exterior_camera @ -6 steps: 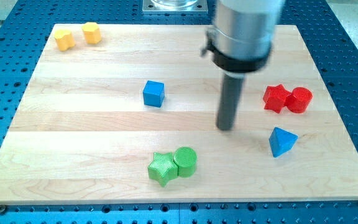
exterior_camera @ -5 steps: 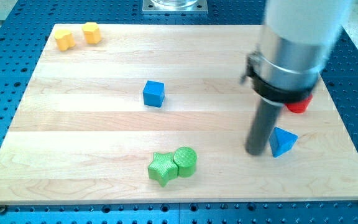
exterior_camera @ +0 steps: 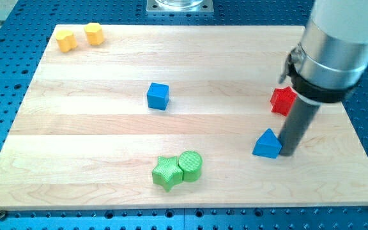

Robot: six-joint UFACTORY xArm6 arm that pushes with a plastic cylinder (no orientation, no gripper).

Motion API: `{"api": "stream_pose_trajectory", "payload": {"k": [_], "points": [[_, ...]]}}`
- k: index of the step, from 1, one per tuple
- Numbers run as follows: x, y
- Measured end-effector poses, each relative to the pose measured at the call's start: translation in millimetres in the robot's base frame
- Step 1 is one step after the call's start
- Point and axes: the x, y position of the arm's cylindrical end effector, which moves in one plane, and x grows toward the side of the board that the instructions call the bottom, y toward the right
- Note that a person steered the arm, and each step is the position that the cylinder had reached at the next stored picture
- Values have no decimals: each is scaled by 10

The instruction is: Move the blue triangle to the right of the blue cube

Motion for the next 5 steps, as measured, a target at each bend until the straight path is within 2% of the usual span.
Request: {"api": "stream_pose_trajectory", "payload": {"k": [1,4,5], "points": [[31,-173],[-945,-1461],[-1087,-1715]]}}
